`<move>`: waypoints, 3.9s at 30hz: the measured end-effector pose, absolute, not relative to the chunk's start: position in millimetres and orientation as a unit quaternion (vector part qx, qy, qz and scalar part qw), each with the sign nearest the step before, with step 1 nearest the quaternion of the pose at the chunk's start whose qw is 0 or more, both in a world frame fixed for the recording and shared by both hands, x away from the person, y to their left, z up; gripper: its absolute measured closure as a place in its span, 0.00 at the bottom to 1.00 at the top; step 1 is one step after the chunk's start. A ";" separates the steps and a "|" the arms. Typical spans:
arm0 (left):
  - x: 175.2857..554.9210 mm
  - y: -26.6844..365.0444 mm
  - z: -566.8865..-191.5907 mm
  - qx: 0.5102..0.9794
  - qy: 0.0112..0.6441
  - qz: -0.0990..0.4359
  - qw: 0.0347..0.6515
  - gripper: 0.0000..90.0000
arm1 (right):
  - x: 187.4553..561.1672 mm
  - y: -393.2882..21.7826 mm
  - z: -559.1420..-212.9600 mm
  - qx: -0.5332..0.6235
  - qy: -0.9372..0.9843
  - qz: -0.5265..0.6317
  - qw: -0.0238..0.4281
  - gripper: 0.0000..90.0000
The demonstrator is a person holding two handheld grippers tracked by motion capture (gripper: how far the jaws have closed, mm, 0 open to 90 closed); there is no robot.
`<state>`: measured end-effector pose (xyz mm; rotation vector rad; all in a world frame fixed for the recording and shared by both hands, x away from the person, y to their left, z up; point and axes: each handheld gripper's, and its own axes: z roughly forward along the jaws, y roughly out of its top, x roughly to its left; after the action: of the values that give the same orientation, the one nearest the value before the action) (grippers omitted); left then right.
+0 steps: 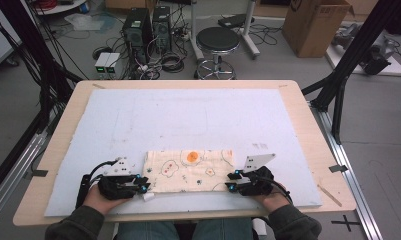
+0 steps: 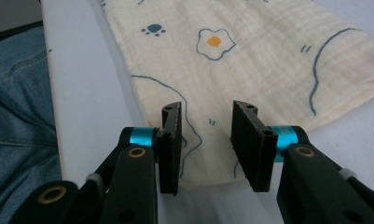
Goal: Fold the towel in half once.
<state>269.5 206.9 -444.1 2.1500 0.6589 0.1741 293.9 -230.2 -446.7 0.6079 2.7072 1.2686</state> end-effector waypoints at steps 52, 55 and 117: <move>364.8 203.7 -434.9 0.822 0.395 0.050 0.406 0.95 | 397.8 -224.4 -433.7 0.307 0.876 0.373 -0.011 0.95; 362.9 203.7 -435.9 0.823 0.396 0.055 0.404 0.95 | 396.9 -226.5 -433.0 0.312 0.876 0.368 -0.004 0.96; 409.1 205.8 -426.6 0.763 0.436 0.084 0.470 0.95 | 443.2 -228.3 -420.7 0.342 0.846 0.408 0.027 0.95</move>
<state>409.1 205.8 -426.6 1.8698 1.0673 0.2067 443.2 -228.3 -420.7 1.0579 2.6138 1.2590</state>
